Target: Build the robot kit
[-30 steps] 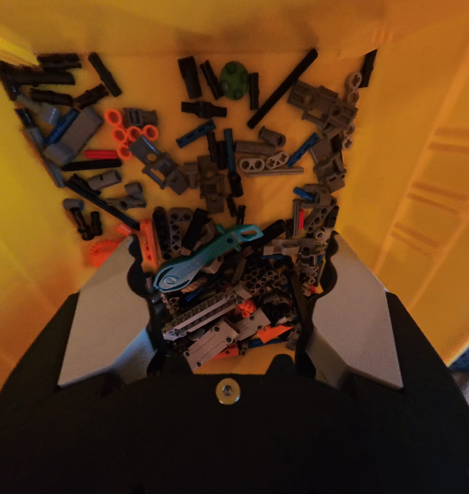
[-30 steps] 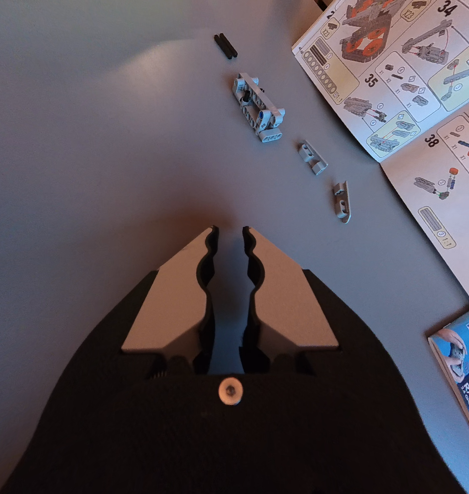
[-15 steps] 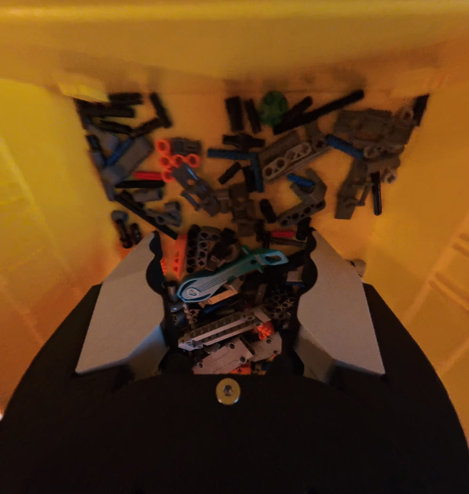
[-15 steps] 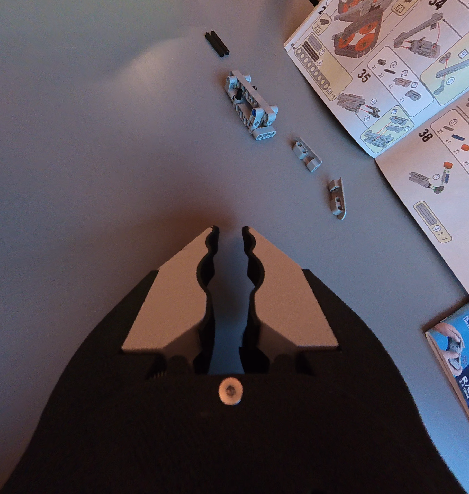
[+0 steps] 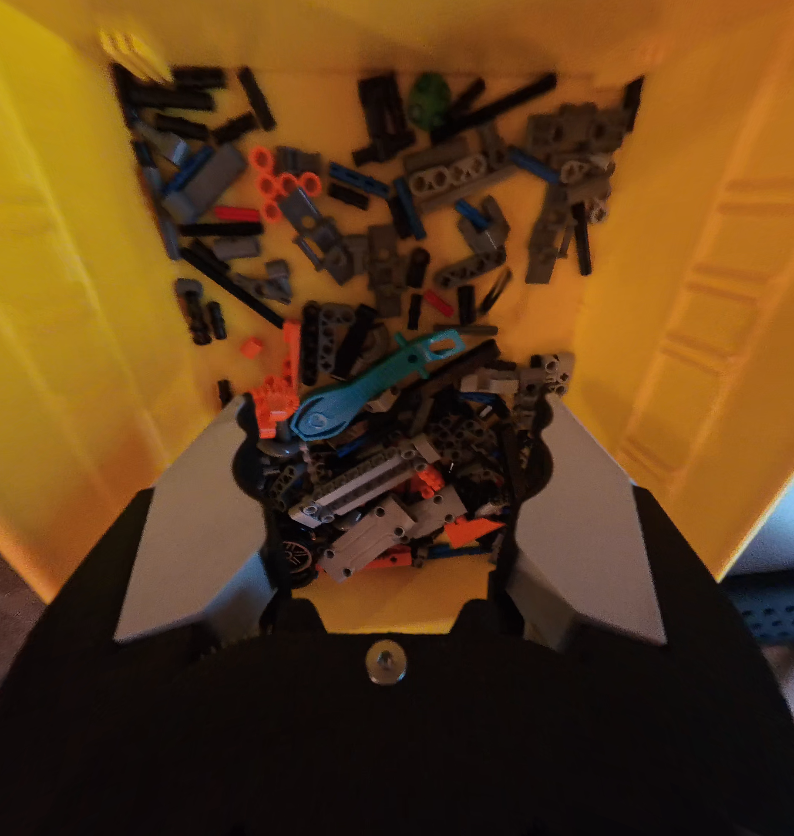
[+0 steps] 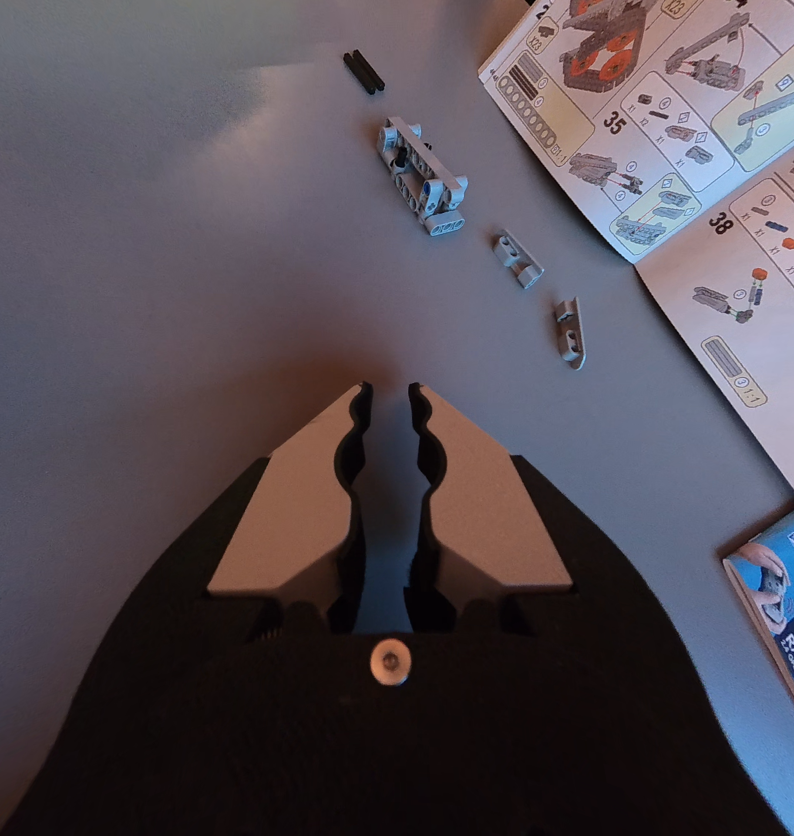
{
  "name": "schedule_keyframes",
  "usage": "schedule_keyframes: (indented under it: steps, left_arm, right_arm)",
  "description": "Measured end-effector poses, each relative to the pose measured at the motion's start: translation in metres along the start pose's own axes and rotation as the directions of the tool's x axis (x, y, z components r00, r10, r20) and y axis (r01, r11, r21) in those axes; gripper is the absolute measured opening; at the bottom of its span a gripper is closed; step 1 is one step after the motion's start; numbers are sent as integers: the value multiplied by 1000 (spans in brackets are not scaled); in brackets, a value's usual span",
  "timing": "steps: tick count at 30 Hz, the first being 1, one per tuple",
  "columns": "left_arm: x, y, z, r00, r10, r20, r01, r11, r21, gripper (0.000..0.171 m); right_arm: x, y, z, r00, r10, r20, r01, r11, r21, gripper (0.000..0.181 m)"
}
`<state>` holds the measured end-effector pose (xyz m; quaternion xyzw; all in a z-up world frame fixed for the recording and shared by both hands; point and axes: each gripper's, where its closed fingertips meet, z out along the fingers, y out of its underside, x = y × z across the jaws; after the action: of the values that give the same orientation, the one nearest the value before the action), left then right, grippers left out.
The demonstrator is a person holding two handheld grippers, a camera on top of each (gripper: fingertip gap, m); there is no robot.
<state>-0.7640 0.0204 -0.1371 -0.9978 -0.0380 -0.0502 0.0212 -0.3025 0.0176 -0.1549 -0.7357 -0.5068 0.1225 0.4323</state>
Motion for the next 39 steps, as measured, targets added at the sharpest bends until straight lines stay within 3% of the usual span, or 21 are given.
schedule_keyframes:
  steps: [4,7,12,18,21,27,32,36,39]
  left_arm:
    - [4,20,14,998,12,68,-3,992,-125,149]
    - [5,28,25,995,17,94,1,982,-191,156]
    - [9,44,37,988,91,127,-48,950,-310,155]
    - [0,34,35,990,46,132,-9,963,-269,146]
    - [-5,9,33,993,7,114,11,988,-155,109]
    - [-14,1,29,997,-4,80,13,993,-114,88]
    - [-15,-6,21,999,-11,30,12,999,-53,45]
    - [-12,-9,12,1000,4,-5,-4,1000,-15,19]
    - [-7,-14,6,999,28,-34,-27,999,29,9]
  right_arm:
    - [0,0,0,1000,1,0,-1,1000,0,17]
    - [0,0,0,1000,-4,-2,4,1000,1,17]
    - [0,0,0,1000,-2,0,2,1000,0,17]
    - [0,0,0,1000,2,0,-2,1000,-1,17]
    - [1,0,0,1000,8,1,-8,1000,-2,17]
    - [0,0,0,1000,0,-4,0,1000,-1,17]
    - [0,0,0,1000,-4,-4,4,1000,-1,16]
    - [0,0,0,1000,0,-1,0,1000,-1,16]
    - [0,0,0,1000,-1,-1,1,1000,-1,16]
